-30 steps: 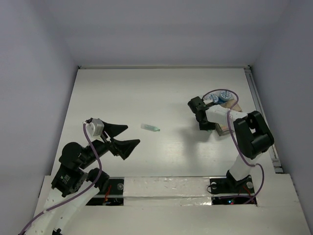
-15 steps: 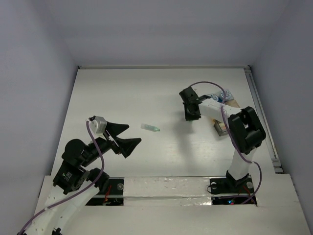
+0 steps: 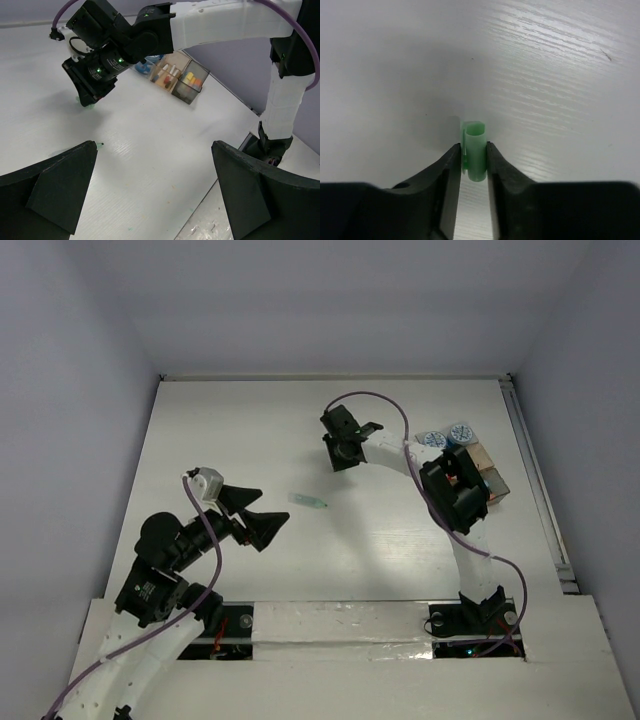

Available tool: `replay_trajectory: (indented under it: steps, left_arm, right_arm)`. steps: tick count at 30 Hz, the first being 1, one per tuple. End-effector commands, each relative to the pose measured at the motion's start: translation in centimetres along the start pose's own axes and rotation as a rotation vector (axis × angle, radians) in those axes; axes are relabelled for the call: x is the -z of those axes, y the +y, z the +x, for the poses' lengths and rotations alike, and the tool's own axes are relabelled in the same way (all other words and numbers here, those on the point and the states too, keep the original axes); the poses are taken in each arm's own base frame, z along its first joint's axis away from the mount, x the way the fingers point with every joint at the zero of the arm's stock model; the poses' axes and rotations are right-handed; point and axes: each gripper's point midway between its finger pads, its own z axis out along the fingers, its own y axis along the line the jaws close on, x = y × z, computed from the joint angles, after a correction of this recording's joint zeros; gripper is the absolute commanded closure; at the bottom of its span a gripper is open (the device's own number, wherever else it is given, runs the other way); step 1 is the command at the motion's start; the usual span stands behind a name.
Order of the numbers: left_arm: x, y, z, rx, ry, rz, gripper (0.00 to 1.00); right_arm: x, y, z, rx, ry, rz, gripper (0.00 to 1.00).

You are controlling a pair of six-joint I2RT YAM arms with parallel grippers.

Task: Sort the stationery into containers
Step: Move the pen cap to the center of the board, then pick up the pen from the center of the board.

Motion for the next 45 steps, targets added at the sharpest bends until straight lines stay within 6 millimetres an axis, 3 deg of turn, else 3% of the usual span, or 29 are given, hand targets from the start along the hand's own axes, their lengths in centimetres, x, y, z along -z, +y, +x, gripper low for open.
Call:
replay_trajectory:
  steps: [1,6,11,14,16,18,25,26,32,34,37,45]
  left_arm:
    - [-0.3,-0.6,-1.2,-0.026,-0.033,0.032,0.01]
    - [-0.4,-0.1,-1.3,-0.025,-0.036,0.015,0.01]
    - [-0.5,0.1,-1.1,-0.023,-0.030,0.010,0.01]
    - [-0.6,0.4,-1.2,-0.023,-0.031,0.000,0.01]
    - [-0.6,0.4,-1.2,-0.023,-0.029,0.001,0.01]
    - [-0.6,0.6,-1.3,-0.023,-0.033,-0.007,0.01]
    - [-0.7,0.7,-1.2,-0.020,-0.029,-0.007,0.01]
    - [-0.7,0.7,-1.2,-0.022,-0.030,-0.008,0.01]
    - [-0.7,0.6,-1.2,-0.022,-0.028,-0.003,0.01]
    - [-0.7,0.6,-1.2,-0.022,-0.028,-0.003,0.01]
    - [-0.7,0.6,-1.2,-0.022,-0.028,-0.003,0.01]
    - [-0.7,0.8,-1.3,-0.023,-0.031,-0.008,0.01]
  right_arm:
    - [0.9,0.1,-0.4,0.044,-0.015,-0.011,0.60]
    - [3.6,0.9,-2.0,0.046,-0.066,-0.051,0.40]
    - [6.9,4.8,-2.5,0.076,-0.129,-0.139,0.35]
    - [7.8,9.3,-1.8,0.105,-0.142,-0.263,0.45]
    - [7.2,11.7,-0.8,0.120,-0.119,-0.314,0.68]
    - [6.9,13.0,-1.0,0.137,-0.120,-0.307,1.00]
    - [3.9,14.2,-2.3,0.127,-0.126,-0.281,1.00]
    - [2.9,14.3,-1.6,0.133,-0.102,-0.276,1.00]
    - [1.8,16.4,1.4,0.173,-0.034,-0.315,1.00]
    - [2.3,17.7,2.6,0.196,-0.026,-0.334,1.00]
    - [2.8,18.0,4.3,0.209,-0.006,-0.333,1.00]
    - [4.3,16.2,7.1,0.206,0.023,-0.325,1.00]
